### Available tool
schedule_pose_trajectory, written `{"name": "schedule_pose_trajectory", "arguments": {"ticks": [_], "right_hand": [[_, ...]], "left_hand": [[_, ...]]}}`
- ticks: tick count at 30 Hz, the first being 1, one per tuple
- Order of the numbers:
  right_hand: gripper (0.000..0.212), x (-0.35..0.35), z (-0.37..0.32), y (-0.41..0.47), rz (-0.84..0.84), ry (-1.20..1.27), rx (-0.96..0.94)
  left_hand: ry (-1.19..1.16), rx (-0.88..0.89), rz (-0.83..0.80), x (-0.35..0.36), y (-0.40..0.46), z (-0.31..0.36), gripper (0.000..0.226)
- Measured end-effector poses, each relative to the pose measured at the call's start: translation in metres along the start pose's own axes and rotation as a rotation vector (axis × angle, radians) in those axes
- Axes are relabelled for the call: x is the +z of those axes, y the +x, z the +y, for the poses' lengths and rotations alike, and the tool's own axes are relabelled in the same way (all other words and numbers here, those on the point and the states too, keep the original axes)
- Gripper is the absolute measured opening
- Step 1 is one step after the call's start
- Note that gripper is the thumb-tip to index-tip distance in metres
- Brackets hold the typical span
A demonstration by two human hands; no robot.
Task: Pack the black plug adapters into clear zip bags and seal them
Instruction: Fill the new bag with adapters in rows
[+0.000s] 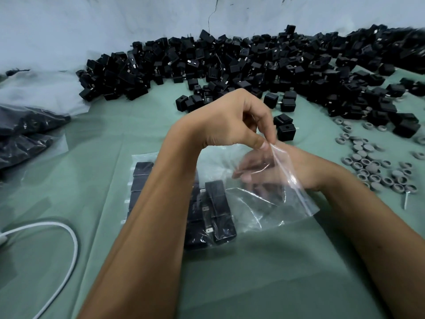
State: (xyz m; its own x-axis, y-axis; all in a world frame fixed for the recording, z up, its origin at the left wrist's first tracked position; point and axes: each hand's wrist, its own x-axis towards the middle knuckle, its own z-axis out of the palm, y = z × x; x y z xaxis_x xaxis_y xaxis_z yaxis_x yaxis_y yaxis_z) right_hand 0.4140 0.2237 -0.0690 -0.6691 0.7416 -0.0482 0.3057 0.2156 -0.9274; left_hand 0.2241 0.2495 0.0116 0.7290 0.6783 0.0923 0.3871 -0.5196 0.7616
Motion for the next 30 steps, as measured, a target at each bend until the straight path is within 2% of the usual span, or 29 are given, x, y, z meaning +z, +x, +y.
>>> {"name": "schedule_pose_trajectory", "arguments": {"ticks": [3, 5, 7, 9, 10, 11, 13, 16, 18, 20, 22, 24, 26, 27, 30], "right_hand": [[0.020, -0.028, -0.001, -0.014, 0.021, 0.040, 0.133], [0.013, -0.040, 0.003, -0.022, 0.118, 0.034, 0.180], [0.007, -0.046, 0.008, -0.022, 0.427, -0.025, 0.156], [0.018, -0.049, 0.015, -0.018, 0.863, -0.145, 0.095], [0.021, -0.048, 0.018, -0.015, 1.027, -0.252, 0.079], [0.020, -0.047, 0.021, -0.013, 1.115, -0.373, 0.092], [0.020, -0.041, 0.022, -0.010, 1.080, -0.591, 0.197], [0.047, -0.037, 0.023, -0.007, 0.849, -0.701, 0.274], [0.043, -0.036, 0.021, -0.007, 0.805, -0.728, 0.237], [0.033, -0.037, 0.021, -0.009, 0.845, -0.734, 0.191], [0.022, -0.039, 0.020, -0.010, 0.938, -0.633, 0.148], [0.015, -0.041, 0.018, -0.011, 0.965, -0.363, 0.143], [0.003, -0.044, 0.015, -0.015, 0.835, -0.028, 0.097], [0.006, -0.046, 0.015, -0.018, 0.744, 0.070, 0.076], [0.019, -0.053, 0.016, -0.027, 0.484, 0.154, 0.091]], "left_hand": [[0.006, -0.008, -0.002, 0.001, 0.001, -0.001, 0.014], [0.010, -0.018, -0.001, 0.002, 0.003, -0.004, 0.013], [0.004, -0.034, 0.000, 0.003, 0.004, -0.005, 0.013], [0.008, -0.056, -0.010, 0.005, 0.004, -0.006, 0.013], [0.016, -0.066, -0.017, 0.006, 0.005, -0.006, 0.014], [0.025, -0.076, -0.024, 0.006, 0.005, -0.006, 0.014], [0.039, -0.101, -0.040, 0.008, 0.006, -0.008, 0.014], [0.048, -0.137, -0.046, 0.010, 0.008, -0.010, 0.018], [0.051, -0.150, -0.033, 0.012, 0.010, -0.011, 0.026], [0.060, -0.159, -0.028, 0.015, 0.012, -0.011, 0.031], [0.094, -0.161, -0.030, 0.018, 0.015, -0.010, 0.034], [0.151, -0.153, -0.031, 0.021, 0.018, -0.009, 0.038], [0.187, -0.146, -0.033, 0.024, 0.020, -0.007, 0.041], [0.197, -0.145, -0.036, 0.024, 0.021, -0.006, 0.040], [0.242, -0.137, -0.048, 0.026, 0.021, -0.006, 0.031]]}}
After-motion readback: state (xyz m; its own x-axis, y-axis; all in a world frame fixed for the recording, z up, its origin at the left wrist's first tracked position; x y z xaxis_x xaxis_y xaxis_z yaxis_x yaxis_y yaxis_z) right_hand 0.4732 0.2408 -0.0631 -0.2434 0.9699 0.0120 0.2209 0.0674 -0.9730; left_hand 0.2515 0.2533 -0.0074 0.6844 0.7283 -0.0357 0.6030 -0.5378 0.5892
